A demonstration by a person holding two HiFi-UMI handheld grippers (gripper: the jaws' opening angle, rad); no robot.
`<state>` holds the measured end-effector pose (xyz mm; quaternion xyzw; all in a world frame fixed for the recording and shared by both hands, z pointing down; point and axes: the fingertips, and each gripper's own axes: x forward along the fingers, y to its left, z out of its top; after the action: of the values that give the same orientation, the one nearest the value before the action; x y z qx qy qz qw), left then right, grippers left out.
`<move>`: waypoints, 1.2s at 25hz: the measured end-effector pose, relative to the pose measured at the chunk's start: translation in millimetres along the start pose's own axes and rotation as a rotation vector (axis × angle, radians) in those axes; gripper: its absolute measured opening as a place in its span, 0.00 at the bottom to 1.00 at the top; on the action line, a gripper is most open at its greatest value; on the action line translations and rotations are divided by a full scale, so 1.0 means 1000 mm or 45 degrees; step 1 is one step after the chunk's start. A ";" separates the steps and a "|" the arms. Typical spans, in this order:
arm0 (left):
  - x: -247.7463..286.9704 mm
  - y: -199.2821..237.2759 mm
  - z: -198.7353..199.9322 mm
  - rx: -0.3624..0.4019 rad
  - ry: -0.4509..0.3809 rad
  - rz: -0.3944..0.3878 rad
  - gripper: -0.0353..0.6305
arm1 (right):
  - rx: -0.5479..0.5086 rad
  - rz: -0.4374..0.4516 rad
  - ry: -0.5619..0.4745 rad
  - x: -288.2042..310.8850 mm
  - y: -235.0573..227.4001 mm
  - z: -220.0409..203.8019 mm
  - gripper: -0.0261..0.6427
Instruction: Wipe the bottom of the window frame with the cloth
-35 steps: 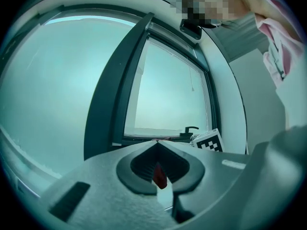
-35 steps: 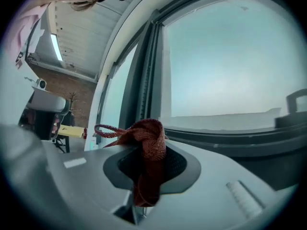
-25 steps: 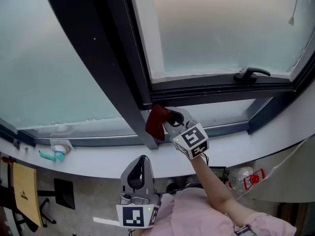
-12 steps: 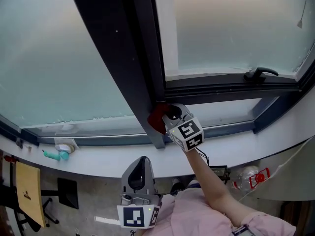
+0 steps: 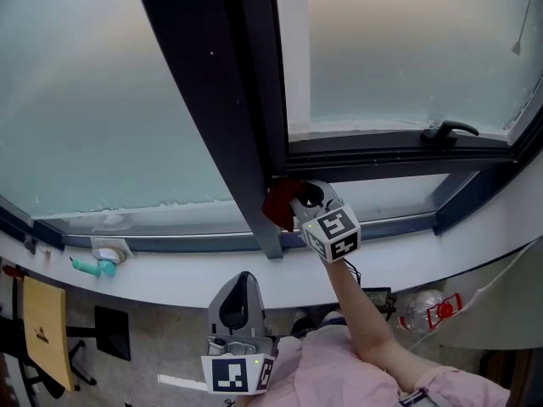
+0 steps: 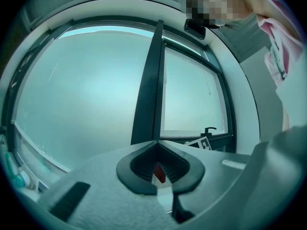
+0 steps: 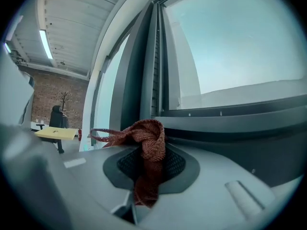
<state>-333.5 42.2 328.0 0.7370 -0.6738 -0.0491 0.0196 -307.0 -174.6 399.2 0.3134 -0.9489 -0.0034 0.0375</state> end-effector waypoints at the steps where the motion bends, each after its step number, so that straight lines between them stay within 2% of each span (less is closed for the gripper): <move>1: 0.000 0.000 0.000 -0.001 0.000 0.001 0.05 | 0.008 -0.005 -0.005 -0.002 -0.003 0.001 0.13; 8: 0.013 -0.014 -0.002 0.001 0.007 -0.034 0.05 | -0.023 -0.059 -0.033 -0.018 -0.025 0.001 0.13; 13: 0.025 -0.033 -0.002 0.008 0.021 -0.082 0.05 | 0.001 -0.048 -0.061 -0.034 -0.040 0.001 0.13; 22: 0.033 -0.040 -0.005 0.017 0.035 -0.077 0.05 | -0.006 -0.018 -0.067 -0.038 -0.046 0.002 0.13; 30: 0.035 -0.039 -0.003 0.034 0.026 -0.061 0.05 | -0.022 -0.065 -0.032 -0.048 -0.059 -0.004 0.13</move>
<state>-291.8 10.8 325.7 0.7537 -0.6562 -0.0330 0.0156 -233.0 -193.6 397.7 0.3370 -0.9410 -0.0163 0.0281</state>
